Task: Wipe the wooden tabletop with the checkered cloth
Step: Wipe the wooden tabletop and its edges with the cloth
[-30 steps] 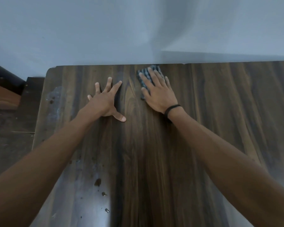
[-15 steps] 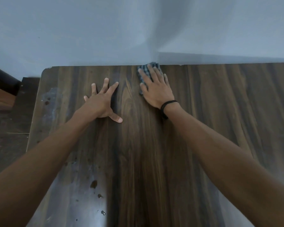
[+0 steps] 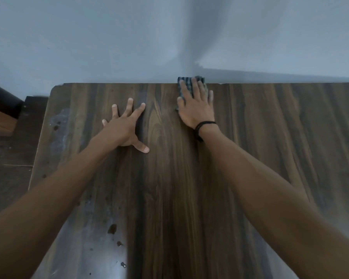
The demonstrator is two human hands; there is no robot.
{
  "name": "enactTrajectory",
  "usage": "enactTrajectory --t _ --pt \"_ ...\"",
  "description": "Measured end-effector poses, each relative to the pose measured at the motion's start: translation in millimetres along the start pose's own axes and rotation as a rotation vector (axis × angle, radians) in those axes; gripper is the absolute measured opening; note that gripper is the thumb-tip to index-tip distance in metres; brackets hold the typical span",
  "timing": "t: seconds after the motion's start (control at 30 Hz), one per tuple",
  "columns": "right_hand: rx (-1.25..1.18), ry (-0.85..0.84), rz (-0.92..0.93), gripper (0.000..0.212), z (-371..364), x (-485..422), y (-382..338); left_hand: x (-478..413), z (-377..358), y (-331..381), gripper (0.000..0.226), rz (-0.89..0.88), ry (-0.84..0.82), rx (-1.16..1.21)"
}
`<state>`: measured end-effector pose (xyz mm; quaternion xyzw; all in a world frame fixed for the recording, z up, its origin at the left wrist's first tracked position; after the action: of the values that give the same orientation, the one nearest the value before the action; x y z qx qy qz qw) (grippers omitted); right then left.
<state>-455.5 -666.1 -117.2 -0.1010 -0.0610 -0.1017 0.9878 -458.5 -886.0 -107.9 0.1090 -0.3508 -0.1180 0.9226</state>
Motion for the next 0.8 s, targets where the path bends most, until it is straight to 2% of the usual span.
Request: enactTrajectory --t 0.1,0.13,0.23,0.37,0.5,0.63,0.73,0.8 --pt "0.057 0.007 0.205 0.056 -6.7 16.4 -7.7 1.3 -0.9 0.1 0.148 0.000 0.009 -0.014" --pt "0.059 0.011 0.183 0.055 -4.1 12.5 0.9 1.2 -0.2 0.6 0.148 0.006 0.007 -0.015" --pt "-0.017 0.022 -0.031 0.057 2.0 -2.8 12.4 0.3 0.0 0.9 0.148 0.006 -0.007 -0.001" --pt "0.021 -0.008 0.188 0.056 -5.2 6.2 -12.6 -0.2 -1.0 -0.1 0.148 0.002 0.005 -0.010" --pt "-0.026 -0.003 0.016 0.056 0.0 -9.5 -11.9 -1.1 0.3 1.2 0.148 -0.002 -0.001 0.002" --pt "0.041 -0.003 0.239 0.055 -10.7 8.9 -35.8 1.5 -1.3 -1.7 0.147 -0.011 0.024 -0.001" --pt "-0.011 0.012 0.060 0.056 -3.3 -7.8 -24.6 0.7 0.7 0.1 0.147 -0.005 0.011 0.012" --pt "-0.003 -0.002 0.075 0.057 -8.4 -0.1 -40.7 0.8 0.4 0.8 0.148 -0.016 0.008 0.008"
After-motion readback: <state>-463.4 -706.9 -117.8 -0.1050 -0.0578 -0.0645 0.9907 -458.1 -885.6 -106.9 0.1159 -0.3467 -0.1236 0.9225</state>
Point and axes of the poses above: each hand's wrist, its own x-axis away from the middle knuckle, its own z-axis out of the back of the hand, y = z × x, the point moved 6 cm from there along -x, towards the middle knuckle, and after that the axes turned 9 degrees about x, right-handed, at the moved point
